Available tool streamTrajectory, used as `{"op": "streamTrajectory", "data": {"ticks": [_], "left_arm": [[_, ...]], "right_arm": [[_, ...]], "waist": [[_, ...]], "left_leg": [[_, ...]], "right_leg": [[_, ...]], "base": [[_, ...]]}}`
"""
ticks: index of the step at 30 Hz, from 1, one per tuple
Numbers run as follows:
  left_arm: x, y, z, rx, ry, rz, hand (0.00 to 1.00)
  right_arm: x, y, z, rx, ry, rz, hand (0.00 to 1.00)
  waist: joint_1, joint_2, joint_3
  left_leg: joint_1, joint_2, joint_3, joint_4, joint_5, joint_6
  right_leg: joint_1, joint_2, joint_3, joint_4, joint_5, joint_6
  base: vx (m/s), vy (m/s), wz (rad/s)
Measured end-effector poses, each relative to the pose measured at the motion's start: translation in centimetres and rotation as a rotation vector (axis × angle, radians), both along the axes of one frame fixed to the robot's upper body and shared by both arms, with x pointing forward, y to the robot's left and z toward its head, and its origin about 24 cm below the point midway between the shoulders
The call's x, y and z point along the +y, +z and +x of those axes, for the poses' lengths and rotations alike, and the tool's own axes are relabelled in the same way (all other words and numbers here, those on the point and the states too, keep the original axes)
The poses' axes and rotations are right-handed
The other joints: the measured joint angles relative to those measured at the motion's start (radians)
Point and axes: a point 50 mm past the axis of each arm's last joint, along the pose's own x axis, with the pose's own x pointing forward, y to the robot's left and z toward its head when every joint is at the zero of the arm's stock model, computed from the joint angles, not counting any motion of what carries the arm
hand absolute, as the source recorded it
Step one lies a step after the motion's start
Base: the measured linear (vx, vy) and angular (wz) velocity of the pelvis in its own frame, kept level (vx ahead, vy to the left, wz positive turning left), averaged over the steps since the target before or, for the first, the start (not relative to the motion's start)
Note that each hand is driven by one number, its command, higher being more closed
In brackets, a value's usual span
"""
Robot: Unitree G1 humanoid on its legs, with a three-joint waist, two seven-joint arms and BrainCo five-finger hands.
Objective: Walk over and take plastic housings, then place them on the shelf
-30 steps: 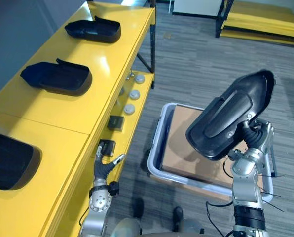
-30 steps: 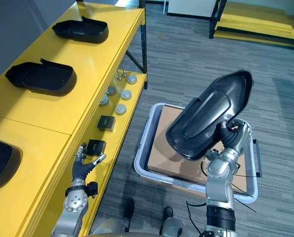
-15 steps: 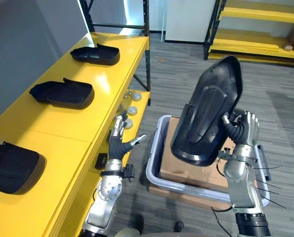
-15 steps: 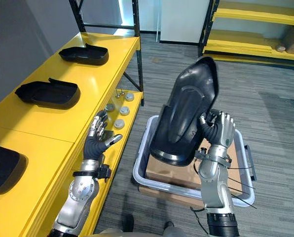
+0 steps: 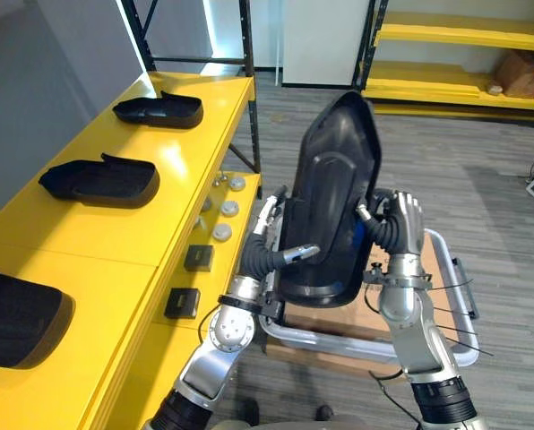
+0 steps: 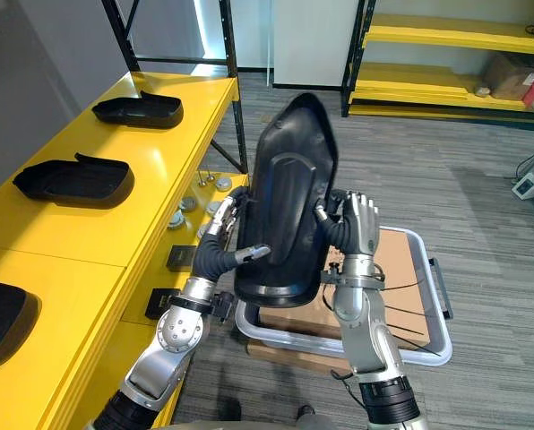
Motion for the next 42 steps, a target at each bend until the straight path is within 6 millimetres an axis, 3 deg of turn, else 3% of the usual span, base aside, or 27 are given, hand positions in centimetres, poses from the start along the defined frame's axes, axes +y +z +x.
{"op": "streamTrajectory", "data": {"ticks": [11,12,23,33,35,38,42], "left_arm": [[0.3,-0.6,0.9,0.034,0.066,0.017,1.00],[0.4,-0.7,0.9,0.039,0.074,0.019,1.00],[1.2,-1.4,1.3,0.074,0.121,0.051,1.00],[1.3,-1.0,1.6,0.073,0.171,0.011,1.00],[1.2,-1.1,1.5,0.068,0.173,0.025,1.00],[2.0,-1.1,1.6,0.068,0.218,0.022,1.00],[4.6,-0.5,1.3,0.045,0.347,-0.015,1.00]], "right_arm": [[0.2,-0.2,0.0,0.016,0.037,-0.001,1.00],[0.4,-0.2,-0.1,0.018,0.045,-0.005,0.00],[1.5,-0.3,-0.2,0.035,0.137,0.120,0.00],[2.4,2.2,-1.2,-0.080,0.263,0.390,0.00],[2.0,2.9,-1.4,-0.124,0.253,0.417,0.00],[-0.2,3.9,-1.9,-0.214,0.179,0.482,0.00],[-4.5,4.5,-3.2,-0.316,0.053,0.572,0.00]], "waist": [[0.000,-0.001,-0.025],[-0.001,-0.002,-0.026],[0.000,-0.015,-0.039],[0.000,-0.016,-0.040],[0.000,-0.016,-0.040],[-0.001,-0.016,-0.040],[-0.004,-0.017,-0.040]], "left_leg": [[-0.001,0.000,0.016,-0.002,0.000,0.000],[0.000,0.000,0.017,-0.002,0.000,0.000],[-0.002,0.000,0.020,-0.002,0.000,0.000],[0.000,0.000,0.016,-0.003,0.000,0.000],[0.001,0.000,0.016,-0.004,0.000,0.000],[0.008,0.000,0.017,-0.006,0.000,0.000],[0.015,0.001,0.019,-0.019,0.000,0.001]], "right_leg": [[0.001,0.001,0.023,-0.026,0.019,0.000],[0.001,0.001,0.024,-0.026,0.020,0.000],[0.004,0.001,0.026,-0.044,0.031,0.002],[0.009,0.000,0.023,-0.044,0.031,0.002],[0.010,-0.001,0.022,-0.044,0.031,0.002],[0.015,-0.001,0.022,-0.045,0.031,0.003],[0.019,0.000,0.023,-0.052,0.030,0.004]], "base": [[-0.01,-0.002,-0.05],[-0.03,-0.005,-0.06],[-0.01,-0.002,-0.02],[0.00,0.000,0.00],[0.00,0.000,0.00],[0.00,0.000,0.00],[-0.01,-0.004,-0.02]]}}
